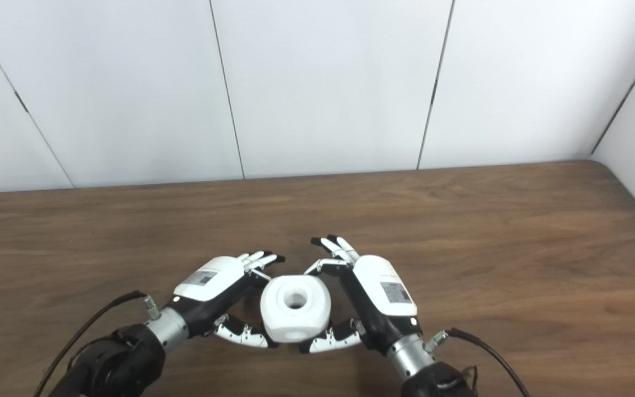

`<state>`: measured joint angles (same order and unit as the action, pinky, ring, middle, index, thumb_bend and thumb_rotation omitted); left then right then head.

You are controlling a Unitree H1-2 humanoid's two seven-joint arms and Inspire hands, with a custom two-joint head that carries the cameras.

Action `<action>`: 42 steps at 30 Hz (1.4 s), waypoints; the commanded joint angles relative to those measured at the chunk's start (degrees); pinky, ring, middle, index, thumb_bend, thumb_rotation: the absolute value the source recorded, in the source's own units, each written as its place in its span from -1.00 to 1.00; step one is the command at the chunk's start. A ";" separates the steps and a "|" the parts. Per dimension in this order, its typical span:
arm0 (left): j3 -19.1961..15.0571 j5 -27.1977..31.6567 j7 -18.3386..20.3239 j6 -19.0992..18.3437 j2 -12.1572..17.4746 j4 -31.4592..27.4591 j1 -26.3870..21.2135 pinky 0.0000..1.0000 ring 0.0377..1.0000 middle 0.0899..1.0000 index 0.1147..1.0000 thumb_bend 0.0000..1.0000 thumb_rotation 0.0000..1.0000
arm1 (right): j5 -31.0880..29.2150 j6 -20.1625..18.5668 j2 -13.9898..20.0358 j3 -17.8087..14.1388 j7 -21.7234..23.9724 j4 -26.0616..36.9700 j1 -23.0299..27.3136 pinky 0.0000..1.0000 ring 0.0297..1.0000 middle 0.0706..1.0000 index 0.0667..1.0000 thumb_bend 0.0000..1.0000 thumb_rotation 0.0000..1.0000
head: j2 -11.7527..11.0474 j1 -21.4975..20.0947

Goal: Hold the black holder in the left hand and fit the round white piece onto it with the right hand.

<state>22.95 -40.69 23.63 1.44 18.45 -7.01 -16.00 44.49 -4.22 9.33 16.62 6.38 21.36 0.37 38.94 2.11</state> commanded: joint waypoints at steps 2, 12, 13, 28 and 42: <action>-0.85 0.37 -1.13 0.64 0.27 -1.53 -0.85 1.00 1.00 0.90 -0.17 0.04 -0.90 | 0.26 1.89 0.61 0.12 -0.20 2.20 -0.40 0.79 0.94 0.82 -0.11 0.02 -0.73 | 0.01 0.02; -1.09 0.39 -1.18 0.63 0.21 -1.75 -0.54 1.00 1.00 0.90 -0.17 0.04 -0.90 | -0.29 2.13 1.78 0.07 0.52 3.39 -2.06 0.82 0.93 0.80 -0.11 0.02 -0.73 | 0.39 0.27; -1.10 0.41 -1.12 0.56 0.17 -1.83 -0.52 1.00 1.00 0.90 -0.17 0.04 -0.90 | -0.26 2.08 1.85 0.10 0.58 3.36 -2.08 0.82 0.92 0.80 -0.11 0.02 -0.73 | 0.42 0.29; -0.44 -0.54 -0.13 0.65 0.81 -2.50 -0.67 1.00 1.00 0.93 -0.17 0.04 -0.90 | -0.41 2.40 1.10 -0.04 -0.34 0.70 -0.81 0.72 0.89 0.79 -0.11 0.02 -0.73 | 0.49 0.39; -0.47 -0.48 -0.26 0.62 0.65 -2.40 -0.54 1.00 1.00 0.93 -0.17 0.04 -0.90 | -0.98 2.75 -0.01 -0.52 -1.42 -2.40 1.44 0.61 0.86 0.79 -0.12 0.02 -0.73 | 0.47 0.27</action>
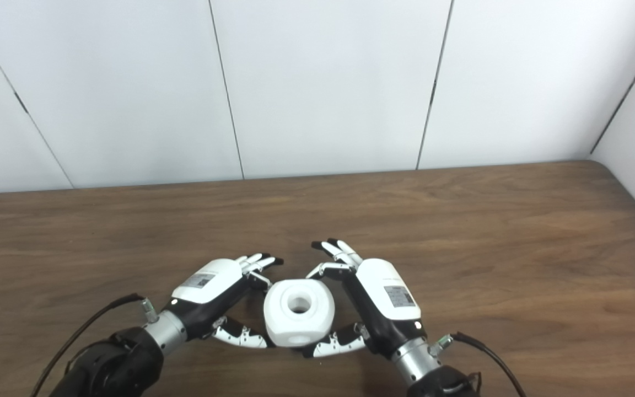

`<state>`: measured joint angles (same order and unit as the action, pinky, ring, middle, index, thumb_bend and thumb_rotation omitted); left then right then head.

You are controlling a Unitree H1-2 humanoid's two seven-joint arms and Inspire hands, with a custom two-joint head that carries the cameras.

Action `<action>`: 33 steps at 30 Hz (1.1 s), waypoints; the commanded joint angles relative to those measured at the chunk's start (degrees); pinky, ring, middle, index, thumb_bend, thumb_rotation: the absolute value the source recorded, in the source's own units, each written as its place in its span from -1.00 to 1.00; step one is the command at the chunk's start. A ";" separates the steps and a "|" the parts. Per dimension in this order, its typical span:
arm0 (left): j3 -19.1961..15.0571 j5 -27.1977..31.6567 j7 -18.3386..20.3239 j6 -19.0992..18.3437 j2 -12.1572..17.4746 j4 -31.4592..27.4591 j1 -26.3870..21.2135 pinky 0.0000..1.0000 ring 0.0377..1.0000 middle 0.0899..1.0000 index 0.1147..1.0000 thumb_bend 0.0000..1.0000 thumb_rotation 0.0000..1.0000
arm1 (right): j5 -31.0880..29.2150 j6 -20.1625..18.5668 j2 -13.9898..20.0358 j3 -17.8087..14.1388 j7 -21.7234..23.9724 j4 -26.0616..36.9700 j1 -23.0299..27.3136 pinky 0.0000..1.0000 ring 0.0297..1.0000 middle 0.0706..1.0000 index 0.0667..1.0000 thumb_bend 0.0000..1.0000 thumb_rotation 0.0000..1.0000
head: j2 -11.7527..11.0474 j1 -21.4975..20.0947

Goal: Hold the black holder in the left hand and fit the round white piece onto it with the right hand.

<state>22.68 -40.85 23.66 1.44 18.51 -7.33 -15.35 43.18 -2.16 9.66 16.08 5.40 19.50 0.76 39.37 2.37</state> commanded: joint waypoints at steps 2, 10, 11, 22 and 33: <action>-0.21 -0.19 -0.49 0.89 0.56 -1.93 -1.17 1.00 1.00 0.93 -0.17 0.04 -0.90 | 0.26 0.71 -0.38 -0.02 -0.56 -0.84 1.31 0.60 0.86 0.78 -0.12 0.02 -0.73 | 0.02 0.02; -0.14 -0.41 -0.49 0.74 0.53 -1.78 -1.17 1.00 1.00 0.93 -0.17 0.03 -0.90 | 0.32 0.43 -0.38 0.08 -0.37 -0.96 1.46 0.62 0.87 0.80 -0.11 0.02 -0.73 | -0.16 -0.07; -0.14 -0.37 -0.47 0.75 0.54 -1.74 -1.18 1.00 1.00 0.93 -0.17 0.04 -0.90 | 0.26 0.51 -0.40 0.06 -0.46 -0.98 1.44 0.62 0.87 0.79 -0.11 0.02 -0.73 | -0.16 -0.07; -0.10 -0.46 -0.53 0.68 0.43 -1.59 -1.22 1.00 1.00 0.93 -0.17 0.04 -0.90 | 0.14 0.59 -0.20 0.12 -0.37 -0.54 1.22 0.61 0.86 0.79 -0.12 0.02 -0.73 | -0.40 -0.09; -0.07 -0.54 -0.60 0.73 0.41 -1.65 -1.10 1.00 1.00 0.92 -0.17 0.04 -0.90 | 0.02 0.54 -0.15 0.19 -0.18 -0.33 0.96 0.65 0.87 0.79 -0.12 0.02 -0.73 | -0.49 -0.09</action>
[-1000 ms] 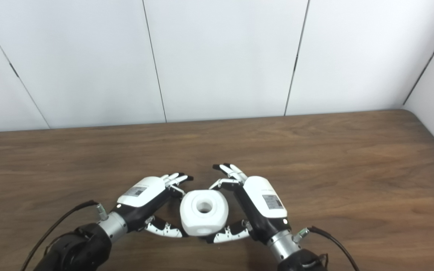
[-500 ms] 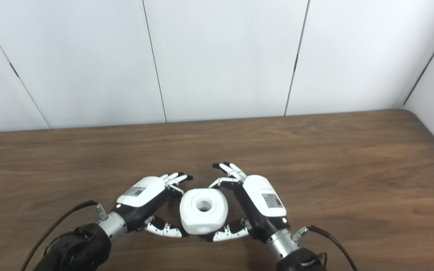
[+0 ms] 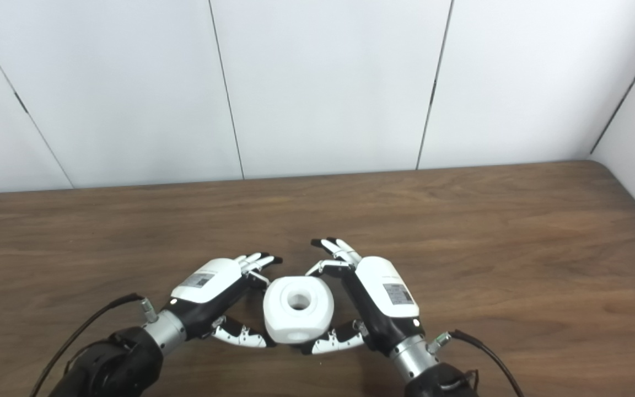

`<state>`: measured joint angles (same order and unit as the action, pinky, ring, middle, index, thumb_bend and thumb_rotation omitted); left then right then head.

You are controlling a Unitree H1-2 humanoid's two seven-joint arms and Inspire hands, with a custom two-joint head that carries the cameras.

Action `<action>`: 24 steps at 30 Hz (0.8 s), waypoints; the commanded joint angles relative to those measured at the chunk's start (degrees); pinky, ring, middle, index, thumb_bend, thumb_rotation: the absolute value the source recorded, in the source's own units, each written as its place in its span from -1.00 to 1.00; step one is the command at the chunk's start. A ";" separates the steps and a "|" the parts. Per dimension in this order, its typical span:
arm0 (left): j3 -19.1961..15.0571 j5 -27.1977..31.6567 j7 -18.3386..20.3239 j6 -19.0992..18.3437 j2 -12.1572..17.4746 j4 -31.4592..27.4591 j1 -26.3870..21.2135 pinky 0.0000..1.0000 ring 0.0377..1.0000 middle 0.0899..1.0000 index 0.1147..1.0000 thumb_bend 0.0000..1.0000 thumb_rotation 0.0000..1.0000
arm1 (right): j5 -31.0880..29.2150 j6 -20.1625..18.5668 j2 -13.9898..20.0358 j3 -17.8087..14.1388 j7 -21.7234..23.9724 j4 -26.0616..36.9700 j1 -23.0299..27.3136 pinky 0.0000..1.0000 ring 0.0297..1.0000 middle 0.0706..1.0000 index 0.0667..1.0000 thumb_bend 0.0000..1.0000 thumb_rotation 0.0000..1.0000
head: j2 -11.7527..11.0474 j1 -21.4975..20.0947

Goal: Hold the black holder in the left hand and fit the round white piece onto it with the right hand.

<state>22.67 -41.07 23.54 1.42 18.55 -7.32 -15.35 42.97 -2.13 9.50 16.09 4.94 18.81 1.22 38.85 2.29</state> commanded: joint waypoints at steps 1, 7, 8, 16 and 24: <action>-0.07 -0.26 -0.58 0.86 0.38 -1.59 -1.08 1.00 1.00 0.92 -0.17 0.04 -0.90 | 0.25 0.38 -0.05 0.18 0.34 0.41 0.48 0.65 0.87 0.79 -0.12 0.02 -0.73 | 0.00 -0.01; 0.03 -0.35 -0.69 1.00 0.43 -1.31 -1.15 1.00 1.00 0.93 -0.17 0.04 -0.90 | 0.18 0.59 -0.02 0.25 0.23 0.17 0.47 0.65 0.86 0.79 -0.12 0.02 -0.73 | -0.10 -0.06; 0.03 -0.31 -0.74 1.10 0.45 -1.27 -1.15 1.00 1.00 0.93 -0.17 0.03 -0.90 | 0.12 0.56 -0.02 0.24 0.28 0.17 0.47 0.65 0.86 0.79 -0.12 0.02 -0.73 | -0.14 -0.04; -0.04 -0.18 -1.06 1.31 0.43 -1.25 -1.01 1.00 1.00 0.92 -0.17 0.04 -0.90 | 0.10 0.23 -0.10 0.25 0.53 0.51 0.35 0.66 0.87 0.80 -0.11 0.02 -0.73 | -0.12 -0.02; -0.02 -0.18 -0.76 0.93 0.40 -1.36 -1.00 1.00 1.00 0.93 -0.17 0.04 -0.90 | -0.02 -0.40 -0.13 0.22 1.26 0.88 0.31 0.64 0.87 0.83 -0.10 0.02 -0.72 | -0.16 -0.01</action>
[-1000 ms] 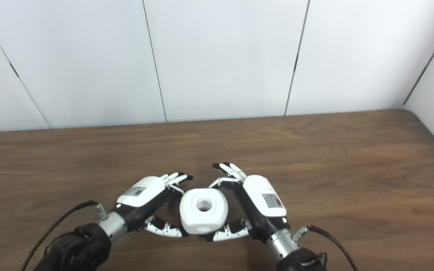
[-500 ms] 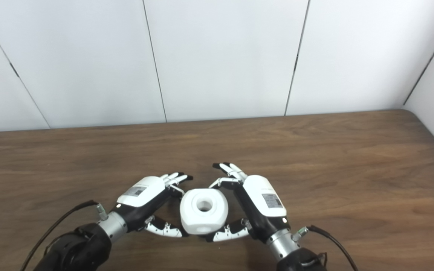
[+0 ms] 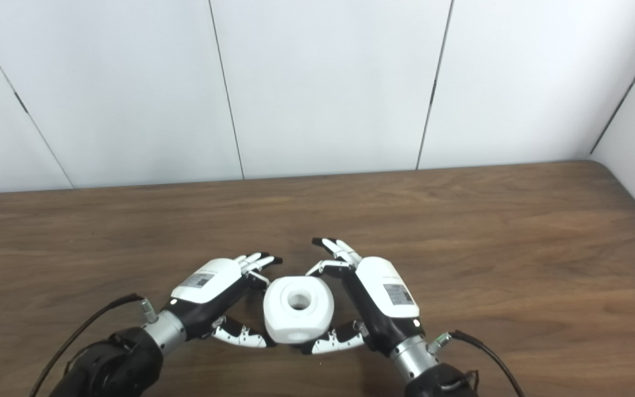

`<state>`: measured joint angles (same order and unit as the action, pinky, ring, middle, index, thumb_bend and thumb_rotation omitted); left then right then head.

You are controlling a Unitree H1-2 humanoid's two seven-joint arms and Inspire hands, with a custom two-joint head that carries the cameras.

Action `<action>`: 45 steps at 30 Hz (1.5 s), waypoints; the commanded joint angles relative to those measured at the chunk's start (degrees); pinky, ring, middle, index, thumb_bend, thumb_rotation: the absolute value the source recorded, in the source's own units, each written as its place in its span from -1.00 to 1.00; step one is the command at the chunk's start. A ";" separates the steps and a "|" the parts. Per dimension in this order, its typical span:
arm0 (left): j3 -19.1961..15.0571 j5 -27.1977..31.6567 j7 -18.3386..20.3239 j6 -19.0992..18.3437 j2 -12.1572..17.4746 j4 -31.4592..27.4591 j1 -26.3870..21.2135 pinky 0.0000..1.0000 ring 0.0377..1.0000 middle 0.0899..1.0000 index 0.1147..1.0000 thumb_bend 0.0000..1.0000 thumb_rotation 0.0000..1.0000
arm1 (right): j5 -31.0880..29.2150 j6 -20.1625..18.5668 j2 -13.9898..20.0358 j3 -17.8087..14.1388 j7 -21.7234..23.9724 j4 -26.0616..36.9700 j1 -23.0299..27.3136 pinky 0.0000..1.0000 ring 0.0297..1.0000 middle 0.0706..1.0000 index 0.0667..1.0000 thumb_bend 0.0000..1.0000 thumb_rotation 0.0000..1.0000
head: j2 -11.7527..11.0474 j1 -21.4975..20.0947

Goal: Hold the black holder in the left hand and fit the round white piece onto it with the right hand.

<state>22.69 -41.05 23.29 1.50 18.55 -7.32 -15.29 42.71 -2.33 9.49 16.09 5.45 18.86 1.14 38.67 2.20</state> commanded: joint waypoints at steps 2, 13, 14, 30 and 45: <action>-0.03 -0.25 -0.48 0.84 0.40 -1.41 -1.05 1.00 1.00 0.93 -0.17 0.04 -0.90 | 0.39 -0.37 -0.11 0.24 0.96 0.95 0.40 0.64 0.87 0.83 -0.10 0.02 -0.72 | 0.02 0.08; 0.11 -0.48 -0.06 0.49 0.42 -1.66 -1.09 1.00 1.00 0.94 -0.17 0.03 -0.90 | -0.13 -0.87 -0.11 0.17 1.56 1.25 0.42 0.61 0.86 0.85 -0.09 0.03 -0.70 | 0.03 0.06; 0.09 -0.43 -0.17 0.58 0.39 -1.57 -1.08 1.00 1.00 0.93 -0.17 0.03 -0.90 | -0.14 -0.96 -0.14 0.16 1.57 1.27 0.41 0.61 0.86 0.84 -0.08 0.03 -0.70 | 0.00 0.06; 0.13 -0.27 -0.69 1.07 0.35 -1.23 -0.94 1.00 1.00 0.93 -0.17 0.03 -0.90 | -1.04 -1.39 -0.05 0.02 2.57 1.23 0.38 0.66 0.86 0.85 0.39 0.66 -0.36 | -0.12 0.06; 0.30 -0.48 -0.64 0.93 0.23 -1.13 -1.04 1.00 1.00 0.93 -0.17 0.03 -0.90 | -0.98 -3.57 -0.14 0.07 5.64 2.23 0.67 0.80 0.96 0.94 0.64 0.85 -0.22 | -0.16 -0.01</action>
<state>22.84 -41.08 23.15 1.55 18.52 -7.32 -15.27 41.73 -5.53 9.60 16.32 10.92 19.26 0.46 38.50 2.11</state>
